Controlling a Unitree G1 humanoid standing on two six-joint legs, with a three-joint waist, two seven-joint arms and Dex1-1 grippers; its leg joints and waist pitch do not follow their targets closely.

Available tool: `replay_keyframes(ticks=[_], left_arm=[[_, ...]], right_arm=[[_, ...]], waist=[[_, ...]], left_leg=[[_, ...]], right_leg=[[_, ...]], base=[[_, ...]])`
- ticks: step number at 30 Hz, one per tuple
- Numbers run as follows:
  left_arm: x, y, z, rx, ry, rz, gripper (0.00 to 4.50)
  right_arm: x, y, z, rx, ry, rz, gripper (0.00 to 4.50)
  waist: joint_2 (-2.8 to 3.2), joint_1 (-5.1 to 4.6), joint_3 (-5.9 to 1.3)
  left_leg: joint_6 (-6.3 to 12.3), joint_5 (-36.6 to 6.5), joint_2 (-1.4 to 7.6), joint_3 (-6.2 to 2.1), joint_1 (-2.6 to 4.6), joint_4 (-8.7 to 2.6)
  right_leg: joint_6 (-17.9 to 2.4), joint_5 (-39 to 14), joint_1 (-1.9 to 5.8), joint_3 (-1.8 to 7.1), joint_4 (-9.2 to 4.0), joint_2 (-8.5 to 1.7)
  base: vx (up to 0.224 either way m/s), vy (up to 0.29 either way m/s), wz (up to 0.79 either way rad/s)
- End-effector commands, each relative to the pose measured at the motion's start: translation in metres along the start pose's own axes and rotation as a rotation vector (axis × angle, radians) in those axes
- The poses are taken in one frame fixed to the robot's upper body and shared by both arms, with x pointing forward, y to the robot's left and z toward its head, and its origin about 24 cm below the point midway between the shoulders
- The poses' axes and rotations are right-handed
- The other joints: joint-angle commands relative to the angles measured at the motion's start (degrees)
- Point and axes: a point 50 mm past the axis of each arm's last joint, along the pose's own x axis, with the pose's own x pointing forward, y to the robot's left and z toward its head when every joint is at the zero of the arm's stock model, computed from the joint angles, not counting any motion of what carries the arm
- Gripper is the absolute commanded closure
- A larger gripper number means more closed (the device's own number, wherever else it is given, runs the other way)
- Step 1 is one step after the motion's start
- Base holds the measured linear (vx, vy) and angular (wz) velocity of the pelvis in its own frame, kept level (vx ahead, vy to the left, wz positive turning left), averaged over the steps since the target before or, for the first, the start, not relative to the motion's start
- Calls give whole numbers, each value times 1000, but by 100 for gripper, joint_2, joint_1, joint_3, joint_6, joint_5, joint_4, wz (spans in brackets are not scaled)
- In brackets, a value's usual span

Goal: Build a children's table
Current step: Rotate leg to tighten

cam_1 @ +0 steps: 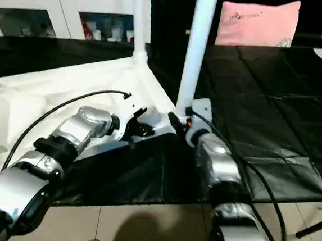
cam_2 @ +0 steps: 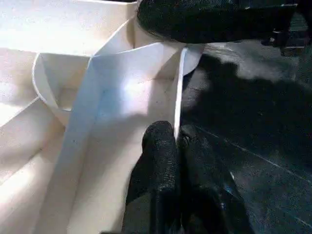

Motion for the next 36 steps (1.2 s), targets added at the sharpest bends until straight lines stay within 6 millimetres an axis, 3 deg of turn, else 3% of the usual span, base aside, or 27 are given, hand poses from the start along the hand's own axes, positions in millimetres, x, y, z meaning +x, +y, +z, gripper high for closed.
replay_keyframes(ticks=[1,5,6,8,14,15,18,22,28,36], left_arm=[[-4,4,40,58,-129,64,450],[-4,5,34,80,-99,52,450],[-5,5,31,82,-93,40,450],[-5,5,30,83,-87,31,450],[-8,7,20,130,-59,8,450],[-9,7,19,136,-53,3,450],[-11,7,16,140,-45,-7,450],[-11,7,16,140,-45,-7,450],[-11,7,16,140,-45,-7,450],[-11,7,16,140,-45,-7,450]], right_arm=[[2,26,-33,74,126,82,120],[-1,18,-28,111,77,84,97],[-4,15,-25,102,49,108,71],[-7,13,-22,89,29,132,63],[-27,-5,-11,41,-52,252,6],[-32,-7,-9,37,-55,296,6],[-39,-10,-6,23,-52,364,6],[-39,-10,-6,23,-52,364,6],[-39,-10,-6,23,-52,364,6],[-39,-10,-6,23,-52,364,6]], waist=[[-33,9,-423],[-26,-10,-422],[-16,-15,-426],[-36,-26,-429],[-62,-6,-450],[-34,-7,-444],[-54,-2,-442],[-55,-23,-431],[-52,-22,-444],[-51,-19,-448]], left_leg=[[359,-1197,206,-94,153,-369],[362,-1231,209,-101,146,-382],[368,-1236,208,-101,147,-377],[408,-1181,205,-96,135,-368],[644,-883,203,-91,109,-332],[676,-910,203,-90,115,-326],[718,-911,208,-93,95,-323],[592,-1049,207,-88,119,-332],[619,-923,208,-91,110,-326],[628,-922,210,-90,113,-322]], right_leg=[[-1443,-513,269,232,-478,-417],[-1446,-445,284,231,-470,-420],[-1445,-428,285,231,-473,-420],[-1460,-302,297,233,-466,-420],[-1496,49,319,225,-436,-421],[-1496,43,319,223,-443,-416],[-1486,4,331,209,-441,-413],[-1522,-394,294,213,-483,-416],[-1564,-105,298,217,-451,-413],[-1561,-98,297,216,-449,-414]], base=[[0,0,0],[0,0,0],[0,0,0],[0,0,0],[0,0,0],[0,0,0],[0,0,0],[0,0,0],[0,0,0],[0,0,0]])
